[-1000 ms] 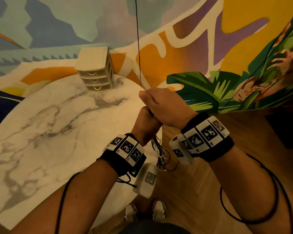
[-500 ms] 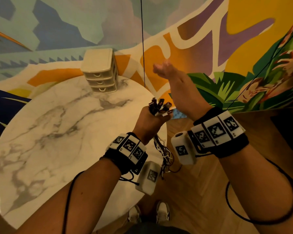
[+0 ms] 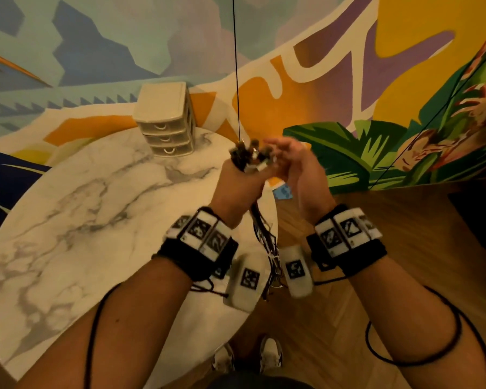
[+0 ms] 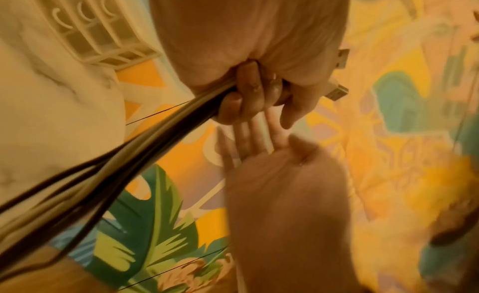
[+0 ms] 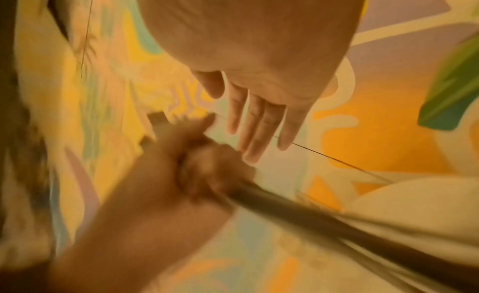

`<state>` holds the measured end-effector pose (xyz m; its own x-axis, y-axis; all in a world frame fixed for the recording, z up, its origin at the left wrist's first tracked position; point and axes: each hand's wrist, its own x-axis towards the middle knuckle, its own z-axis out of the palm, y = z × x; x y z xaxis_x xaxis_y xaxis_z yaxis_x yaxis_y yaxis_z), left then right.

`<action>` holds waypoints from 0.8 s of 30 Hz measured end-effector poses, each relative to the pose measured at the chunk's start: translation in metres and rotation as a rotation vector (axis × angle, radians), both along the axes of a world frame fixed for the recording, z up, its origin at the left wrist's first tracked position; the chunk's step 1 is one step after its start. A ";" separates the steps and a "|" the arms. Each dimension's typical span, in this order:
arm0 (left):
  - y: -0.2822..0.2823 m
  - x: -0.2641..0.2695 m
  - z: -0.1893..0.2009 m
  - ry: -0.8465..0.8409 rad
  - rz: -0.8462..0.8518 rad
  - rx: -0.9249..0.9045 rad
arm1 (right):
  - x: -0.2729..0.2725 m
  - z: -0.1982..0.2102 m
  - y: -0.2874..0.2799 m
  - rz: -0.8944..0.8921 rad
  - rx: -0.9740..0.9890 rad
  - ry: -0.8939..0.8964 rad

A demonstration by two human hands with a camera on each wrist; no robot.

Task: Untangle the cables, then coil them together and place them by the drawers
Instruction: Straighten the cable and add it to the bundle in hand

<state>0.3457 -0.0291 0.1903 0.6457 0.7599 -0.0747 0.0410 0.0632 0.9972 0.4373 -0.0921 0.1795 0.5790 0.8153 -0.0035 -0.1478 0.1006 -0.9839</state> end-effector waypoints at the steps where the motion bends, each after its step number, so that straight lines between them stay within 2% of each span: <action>1: 0.007 0.004 0.007 -0.057 0.047 -0.031 | -0.005 -0.012 -0.004 0.019 -0.045 -0.056; 3: 0.018 0.014 0.025 -0.180 0.099 -0.115 | -0.024 -0.033 -0.007 0.151 -0.174 -0.265; 4: 0.020 0.019 0.031 -0.235 0.102 -0.149 | -0.032 -0.038 -0.005 0.159 -0.223 -0.347; 7: 0.013 0.024 0.030 -0.268 0.075 -0.213 | -0.032 -0.048 0.002 -0.063 -0.331 -0.483; 9: 0.005 0.023 0.021 -0.209 0.073 -0.310 | -0.029 -0.050 0.001 -0.101 -0.355 -0.556; 11: 0.002 0.024 0.016 -0.222 0.122 -0.415 | -0.036 -0.057 0.001 -0.143 -0.379 -0.635; 12: 0.003 0.025 0.016 -0.259 0.167 -0.443 | -0.041 -0.060 0.002 -0.215 -0.350 -0.635; 15: 0.004 0.032 0.025 -0.379 0.300 -0.484 | -0.052 -0.063 0.005 -0.380 -0.238 -0.395; 18: 0.007 0.040 0.032 -0.439 0.381 -0.504 | -0.053 -0.073 0.001 -0.335 -0.278 -0.404; 22: 0.047 0.030 0.030 -0.355 0.552 -0.535 | -0.050 -0.079 -0.004 -0.216 -0.333 -0.386; 24: 0.071 0.019 0.022 -0.300 0.648 -0.566 | -0.047 -0.078 -0.007 -0.145 -0.331 -0.565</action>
<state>0.3647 0.0418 0.2126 0.1577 0.8816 -0.4450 -0.4295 0.4670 0.7730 0.3903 -0.0991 0.1019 0.6691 0.7370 0.0956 0.3912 -0.2400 -0.8885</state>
